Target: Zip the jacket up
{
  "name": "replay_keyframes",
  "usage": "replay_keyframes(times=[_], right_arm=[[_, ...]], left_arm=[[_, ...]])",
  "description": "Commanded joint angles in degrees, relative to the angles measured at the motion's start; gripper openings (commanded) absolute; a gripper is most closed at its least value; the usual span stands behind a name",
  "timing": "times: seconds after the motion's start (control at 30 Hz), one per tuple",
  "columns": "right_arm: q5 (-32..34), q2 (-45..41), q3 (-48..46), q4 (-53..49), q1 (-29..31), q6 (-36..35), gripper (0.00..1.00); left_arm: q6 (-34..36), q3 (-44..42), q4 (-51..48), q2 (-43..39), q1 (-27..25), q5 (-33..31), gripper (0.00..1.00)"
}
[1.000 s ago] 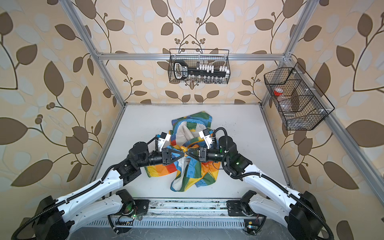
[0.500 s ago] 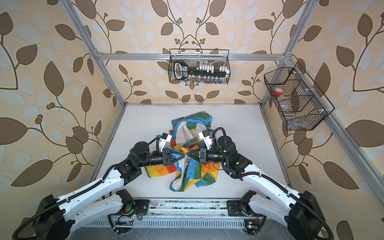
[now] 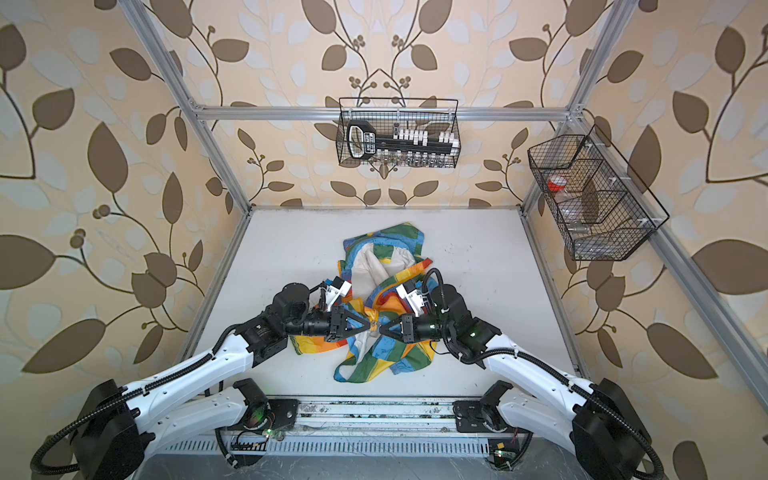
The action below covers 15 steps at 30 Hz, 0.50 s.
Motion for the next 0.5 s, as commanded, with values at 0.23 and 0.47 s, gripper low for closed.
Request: replay_keyframes(times=[0.23, 0.47], right_arm=[[-3.01, -0.26, -3.14, 6.25, 0.93, 4.28, 0.21], [-3.42, -4.53, -2.82, 6.59, -1.90, 7.56, 0.28]], left_arm=[[2.94, -1.37, -1.60, -0.37, -0.26, 2.43, 0.00], [3.46, -1.81, -1.96, -0.63, -0.26, 2.32, 0.00]])
